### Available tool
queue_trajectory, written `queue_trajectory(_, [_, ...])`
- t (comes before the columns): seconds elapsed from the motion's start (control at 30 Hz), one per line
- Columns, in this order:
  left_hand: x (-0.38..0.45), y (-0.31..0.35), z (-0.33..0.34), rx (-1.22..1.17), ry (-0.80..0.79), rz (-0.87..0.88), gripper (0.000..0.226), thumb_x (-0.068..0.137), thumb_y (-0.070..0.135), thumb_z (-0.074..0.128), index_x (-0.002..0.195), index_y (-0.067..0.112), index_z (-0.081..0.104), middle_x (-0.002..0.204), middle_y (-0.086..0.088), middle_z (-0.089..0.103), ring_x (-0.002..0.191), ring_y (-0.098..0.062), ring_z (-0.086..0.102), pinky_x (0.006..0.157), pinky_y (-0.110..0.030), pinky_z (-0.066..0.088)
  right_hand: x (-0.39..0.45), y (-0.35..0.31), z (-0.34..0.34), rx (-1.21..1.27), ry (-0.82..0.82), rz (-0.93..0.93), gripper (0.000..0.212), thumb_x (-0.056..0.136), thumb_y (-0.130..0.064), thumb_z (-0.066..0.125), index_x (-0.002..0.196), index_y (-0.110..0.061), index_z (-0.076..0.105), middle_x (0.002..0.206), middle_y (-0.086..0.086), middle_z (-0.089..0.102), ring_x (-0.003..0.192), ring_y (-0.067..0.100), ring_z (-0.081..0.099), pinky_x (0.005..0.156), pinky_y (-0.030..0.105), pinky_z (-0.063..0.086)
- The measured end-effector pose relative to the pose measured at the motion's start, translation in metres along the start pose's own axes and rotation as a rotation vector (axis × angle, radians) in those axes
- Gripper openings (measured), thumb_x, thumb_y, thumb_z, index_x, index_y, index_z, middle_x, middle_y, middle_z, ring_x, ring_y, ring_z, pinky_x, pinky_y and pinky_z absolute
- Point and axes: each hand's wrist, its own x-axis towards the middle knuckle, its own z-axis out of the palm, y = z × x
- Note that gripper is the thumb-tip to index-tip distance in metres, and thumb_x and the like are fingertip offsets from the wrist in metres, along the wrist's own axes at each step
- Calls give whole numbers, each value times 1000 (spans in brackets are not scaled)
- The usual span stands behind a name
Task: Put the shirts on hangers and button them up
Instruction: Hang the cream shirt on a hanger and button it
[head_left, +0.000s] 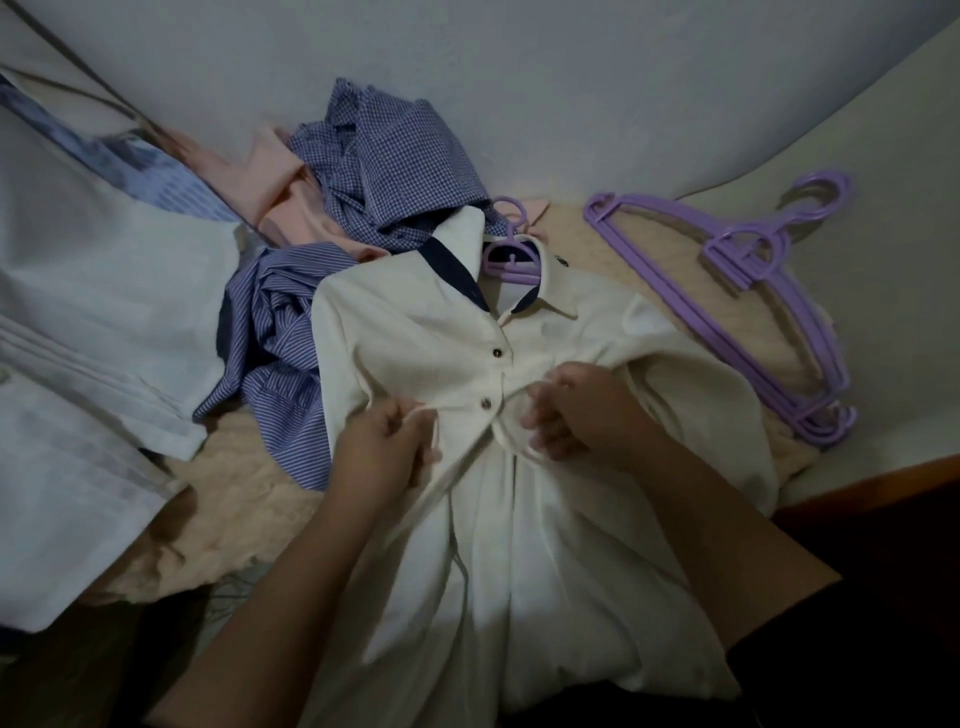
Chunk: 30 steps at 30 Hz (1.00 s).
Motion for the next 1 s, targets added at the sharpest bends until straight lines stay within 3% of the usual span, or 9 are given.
queue_trajectory(0.07, [12,13,-3,-145,82,22,18,91,22,60,75,16,64,62,-2,68,53,-8,62,58,-23,51,6,-18,-1,194,-33,-18,22,98,-13,46,76,-10,46,68,8,58,54,18,57,43,24,44])
queue_trajectory(0.17, [35,26,-2,-4,58,88,12,91,29,58,96,22,67,87,2,72,84,-16,68,84,-38,54,22,-31,1,60,150,-132,8,96,-22,50,89,-23,54,98,6,67,91,17,65,71,37,54])
queue_trajectory(0.3, [38,27,5,34,-150,124,57,92,11,58,144,24,36,128,2,60,116,-5,55,103,-24,40,25,-18,-2,-101,147,-336,34,94,-7,50,124,-23,48,110,1,58,84,1,54,73,16,41])
queue_trajectory(0.53, [-30,4,4,265,-12,358,76,81,38,70,145,26,32,114,20,49,99,2,52,86,-21,45,-28,29,-8,-585,173,-409,69,87,-25,62,142,-42,24,94,-7,55,78,6,55,68,17,41])
queue_trajectory(0.63, [-53,-11,-2,459,-80,409,85,72,58,67,144,24,35,109,16,49,94,-6,53,76,-25,46,-52,41,-11,-852,169,-443,84,83,-25,64,148,-38,13,123,-8,53,106,9,52,85,16,37])
queue_trajectory(0.7, [-58,-24,-3,565,-129,400,84,72,51,72,144,26,35,108,13,53,95,-9,56,72,-25,46,-63,48,-13,-998,171,-471,91,81,-21,59,145,-42,-2,146,-8,35,131,11,37,98,20,33])
queue_trajectory(0.8, [-61,-38,-2,688,-124,433,65,88,32,54,146,30,26,108,7,58,92,-16,60,68,-31,51,-74,52,-13,-1107,111,-320,86,88,-20,47,143,-48,-12,142,-2,31,129,21,37,95,30,40])
queue_trajectory(0.93, [-63,-32,-6,561,-141,316,69,87,20,59,148,28,27,104,8,57,90,-14,59,71,-29,49,-86,50,8,-956,237,-225,72,91,-11,41,147,-41,7,132,3,40,127,26,38,103,31,32])
queue_trajectory(1.0, [-64,-27,-6,615,-108,324,67,85,16,62,146,22,34,112,-2,59,99,-23,60,73,-33,48,-89,50,23,-756,280,-191,61,91,-12,50,143,-29,24,130,4,43,118,20,44,88,21,31])
